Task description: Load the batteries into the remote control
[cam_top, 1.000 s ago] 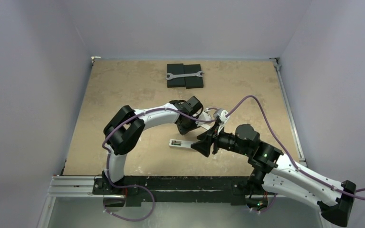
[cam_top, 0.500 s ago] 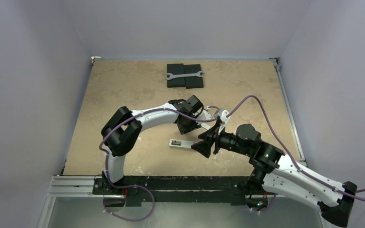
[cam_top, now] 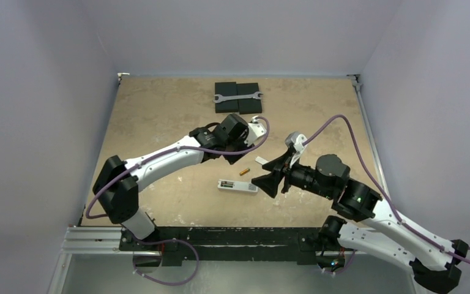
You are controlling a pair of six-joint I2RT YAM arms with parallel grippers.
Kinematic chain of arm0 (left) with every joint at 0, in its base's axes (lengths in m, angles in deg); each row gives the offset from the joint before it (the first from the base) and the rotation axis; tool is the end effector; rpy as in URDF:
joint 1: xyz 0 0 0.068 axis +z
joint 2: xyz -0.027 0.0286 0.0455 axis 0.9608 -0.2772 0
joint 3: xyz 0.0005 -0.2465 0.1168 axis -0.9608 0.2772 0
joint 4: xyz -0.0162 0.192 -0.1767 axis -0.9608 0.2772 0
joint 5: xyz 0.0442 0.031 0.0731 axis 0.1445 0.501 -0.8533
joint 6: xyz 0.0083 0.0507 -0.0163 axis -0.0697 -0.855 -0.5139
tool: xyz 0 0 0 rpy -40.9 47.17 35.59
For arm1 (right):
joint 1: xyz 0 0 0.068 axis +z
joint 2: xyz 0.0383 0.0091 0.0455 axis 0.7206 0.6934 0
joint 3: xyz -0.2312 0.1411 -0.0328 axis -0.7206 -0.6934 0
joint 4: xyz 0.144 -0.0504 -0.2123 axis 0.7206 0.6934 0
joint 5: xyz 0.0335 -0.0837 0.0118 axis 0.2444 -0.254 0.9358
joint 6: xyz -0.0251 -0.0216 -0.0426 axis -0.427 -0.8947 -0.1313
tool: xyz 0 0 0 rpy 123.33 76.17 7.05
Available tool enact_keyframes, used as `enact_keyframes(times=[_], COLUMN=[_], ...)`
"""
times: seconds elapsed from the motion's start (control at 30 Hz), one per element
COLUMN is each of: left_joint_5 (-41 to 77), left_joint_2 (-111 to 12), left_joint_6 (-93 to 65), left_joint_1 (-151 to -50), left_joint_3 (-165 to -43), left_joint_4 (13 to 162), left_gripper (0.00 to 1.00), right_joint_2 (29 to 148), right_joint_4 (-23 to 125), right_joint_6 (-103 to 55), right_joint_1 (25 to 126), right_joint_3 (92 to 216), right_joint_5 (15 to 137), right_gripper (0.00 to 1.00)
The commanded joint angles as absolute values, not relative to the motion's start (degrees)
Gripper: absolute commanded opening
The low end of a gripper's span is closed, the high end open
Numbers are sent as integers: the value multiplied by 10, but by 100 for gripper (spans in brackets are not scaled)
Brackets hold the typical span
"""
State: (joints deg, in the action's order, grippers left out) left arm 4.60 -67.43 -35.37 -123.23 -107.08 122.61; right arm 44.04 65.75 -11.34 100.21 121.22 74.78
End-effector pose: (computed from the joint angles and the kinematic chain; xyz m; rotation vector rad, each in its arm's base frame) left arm 0.2347 -0.2681 0.2700 1.1911 2.1685 -0.1845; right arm 0.0869 0.1273 0.3402 -0.6354 1.7353 1.0273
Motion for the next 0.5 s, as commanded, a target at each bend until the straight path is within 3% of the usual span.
enact_keyframes(times=[0.0,0.47], left_joint_5=[-14,-31], left_joint_2=[-606,-422], left_joint_6=[-280,-192], left_joint_1=[-1232,-1214], left_joint_3=[-1026,-903], left_joint_4=[1198,1198], left_gripper=[44,45], right_joint_2=[459,518], right_joint_4=[712,733], right_joint_6=[-158,-330], right_joint_1=[1003,1003], right_joint_3=[1273,1286], right_joint_5=[710,609], right_gripper=[71,70])
